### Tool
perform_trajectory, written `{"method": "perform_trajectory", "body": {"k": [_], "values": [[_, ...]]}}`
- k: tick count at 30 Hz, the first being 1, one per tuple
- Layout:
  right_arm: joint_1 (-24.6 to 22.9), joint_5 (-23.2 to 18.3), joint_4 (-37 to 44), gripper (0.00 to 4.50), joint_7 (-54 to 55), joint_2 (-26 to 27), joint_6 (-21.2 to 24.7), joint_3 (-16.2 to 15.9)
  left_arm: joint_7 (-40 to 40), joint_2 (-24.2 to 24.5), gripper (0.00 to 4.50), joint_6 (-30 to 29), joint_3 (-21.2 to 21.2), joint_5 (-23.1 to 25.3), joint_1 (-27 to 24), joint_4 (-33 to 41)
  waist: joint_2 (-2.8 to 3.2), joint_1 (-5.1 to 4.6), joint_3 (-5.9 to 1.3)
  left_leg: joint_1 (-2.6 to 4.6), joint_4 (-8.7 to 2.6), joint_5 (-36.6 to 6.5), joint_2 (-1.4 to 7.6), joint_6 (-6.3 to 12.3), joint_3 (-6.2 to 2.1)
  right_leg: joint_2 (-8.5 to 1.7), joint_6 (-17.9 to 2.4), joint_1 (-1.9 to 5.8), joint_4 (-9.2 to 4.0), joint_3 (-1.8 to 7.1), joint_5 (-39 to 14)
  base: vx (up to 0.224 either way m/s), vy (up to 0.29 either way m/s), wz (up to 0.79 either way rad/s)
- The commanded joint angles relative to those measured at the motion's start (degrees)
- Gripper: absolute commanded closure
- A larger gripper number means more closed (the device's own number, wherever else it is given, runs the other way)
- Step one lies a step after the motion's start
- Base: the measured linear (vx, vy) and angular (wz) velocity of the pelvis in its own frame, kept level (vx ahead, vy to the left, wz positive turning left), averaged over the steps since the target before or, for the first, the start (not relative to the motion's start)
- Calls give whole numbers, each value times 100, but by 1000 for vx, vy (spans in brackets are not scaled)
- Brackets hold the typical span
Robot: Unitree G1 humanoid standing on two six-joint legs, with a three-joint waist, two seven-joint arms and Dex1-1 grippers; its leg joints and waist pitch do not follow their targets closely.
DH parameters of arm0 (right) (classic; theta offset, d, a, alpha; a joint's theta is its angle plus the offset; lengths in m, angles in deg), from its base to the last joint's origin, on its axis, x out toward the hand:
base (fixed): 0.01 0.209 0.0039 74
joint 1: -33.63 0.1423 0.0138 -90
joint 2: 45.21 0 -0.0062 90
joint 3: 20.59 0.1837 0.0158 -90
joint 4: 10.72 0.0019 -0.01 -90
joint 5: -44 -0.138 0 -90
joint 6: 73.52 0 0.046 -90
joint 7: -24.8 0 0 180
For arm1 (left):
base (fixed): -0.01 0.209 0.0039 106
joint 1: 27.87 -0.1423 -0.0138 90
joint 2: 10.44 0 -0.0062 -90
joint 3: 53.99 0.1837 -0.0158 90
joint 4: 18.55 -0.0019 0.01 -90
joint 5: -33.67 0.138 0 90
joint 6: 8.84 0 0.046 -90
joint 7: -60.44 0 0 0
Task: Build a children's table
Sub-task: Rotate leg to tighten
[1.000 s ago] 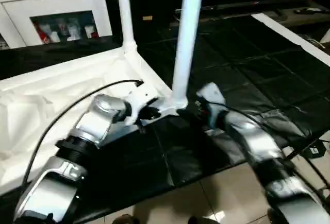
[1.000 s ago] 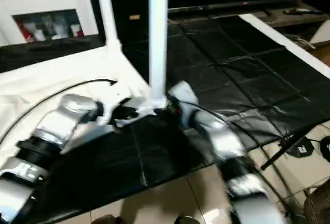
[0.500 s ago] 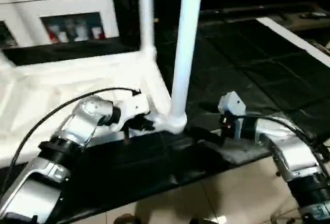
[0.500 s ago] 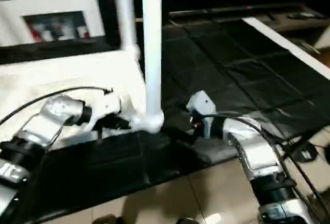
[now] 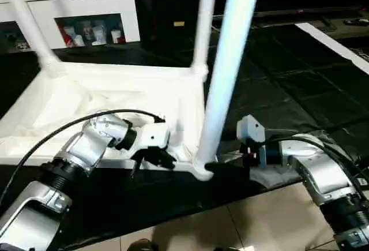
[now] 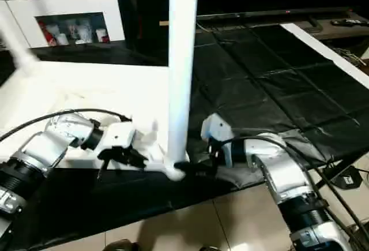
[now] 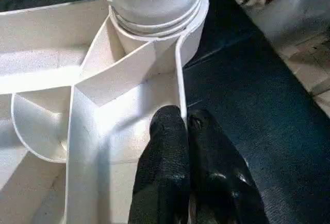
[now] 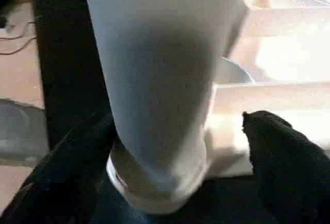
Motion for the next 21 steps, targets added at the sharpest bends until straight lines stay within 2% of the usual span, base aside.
{"method": "perform_trajectory", "body": {"k": [1, 2, 21], "values": [[97, -87, 32, 55, -187, -6, -4, -68, -232, -43, 450, 197, 117, -63, 13, 329, -21, -53, -414, 178, -479, -2009, 303, -8, -70, -322, -999, 206, -366, 224, -2273, 0, 0, 0], [99, -95, 27, 65, -226, 3, -3, -88, -249, -35, 450, 200, 127, -67, 5, 351, -34, -54, -414, 177, -478, -1991, 301, -1, -68, -318, -996, 205, -367, 223, -2274, 0, 0, 0], [91, -203, -215, 218, -687, 107, 20, -141, -374, 55, 450, 151, 188, -64, -74, 549, -16, -55, -425, 171, -472, -1934, 297, -3, -67, -307, -1027, 214, -349, 219, -2211, 0, 0, 0]]}}
